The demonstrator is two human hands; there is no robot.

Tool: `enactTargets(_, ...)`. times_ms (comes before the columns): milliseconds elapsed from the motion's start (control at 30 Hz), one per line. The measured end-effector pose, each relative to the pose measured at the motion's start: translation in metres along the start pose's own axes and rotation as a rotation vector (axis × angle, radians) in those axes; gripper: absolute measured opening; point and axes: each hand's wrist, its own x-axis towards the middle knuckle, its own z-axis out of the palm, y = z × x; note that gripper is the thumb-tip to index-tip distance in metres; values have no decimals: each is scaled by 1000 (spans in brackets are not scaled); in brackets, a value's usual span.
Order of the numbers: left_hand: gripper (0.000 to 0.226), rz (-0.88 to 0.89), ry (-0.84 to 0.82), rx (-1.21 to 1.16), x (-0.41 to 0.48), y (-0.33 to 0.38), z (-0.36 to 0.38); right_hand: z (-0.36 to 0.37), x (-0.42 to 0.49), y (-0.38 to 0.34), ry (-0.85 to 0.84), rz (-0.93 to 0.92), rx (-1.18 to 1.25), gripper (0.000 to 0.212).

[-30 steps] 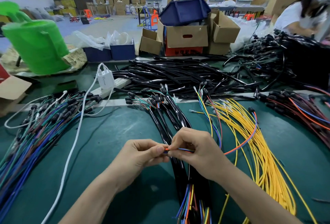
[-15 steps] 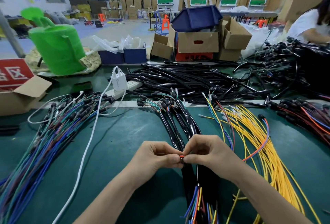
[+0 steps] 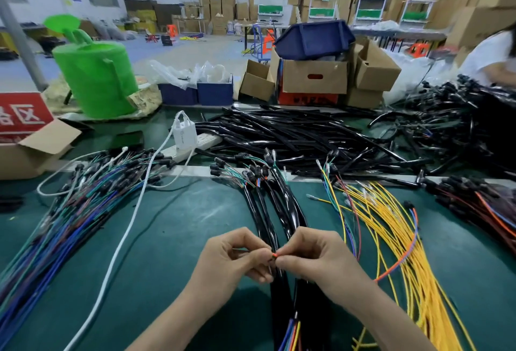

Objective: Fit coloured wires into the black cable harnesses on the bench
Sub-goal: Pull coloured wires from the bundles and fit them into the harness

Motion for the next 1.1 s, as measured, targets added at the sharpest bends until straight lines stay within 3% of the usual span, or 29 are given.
enactTargets(200, 7, 40, 0, 34, 0, -4, -1, -2, 1, 6, 53, 24, 36, 8)
enactTargets(333, 17, 82, -148, 249, 19, 5, -15, -2, 3, 9, 64, -2, -43, 10)
enactTargets(400, 19, 172, -97, 420, 54, 22, -34, 0, 3, 12, 118, 2, -88, 12)
enactTargets(467, 22, 254, 124, 634, 112, 40, -65, 2, 4, 13, 145, 17, -132, 12)
enactTargets(500, 27, 212, 179, 758, 141, 48, -80, 2, 4, 14, 152, 23, -143, 12)
enactTargets(600, 60, -134, 24, 1445, 197, 44, -115, 0, 4, 14, 149, 21, -176, 12)
enactTargets(633, 63, -183, -39, 1674, 205, 36, -123, 0, 5, 14, 149, 21, -176, 11)
enactTargets(700, 50, -183, -82, 1901, 208, 26, -131, 1, 5, 14, 144, 21, -168, 9)
enactTargets(800, 33, -117, -15, 1999, 212, 23, -135, -1, 5, 15, 140, 21, -186, 9)
enactTargets(900, 57, -19, 8, 1908, 218, 25, -141, 0, 5, 14, 139, 13, -200, 10)
enactTargets(967, 73, -91, -61, 1860, 219, 30, -137, -1, 5, 14, 159, 13, -212, 12)
enactTargets(1100, 70, -187, -186, 2051, 224, 30, -130, -1, 3, 15, 144, 17, -221, 15)
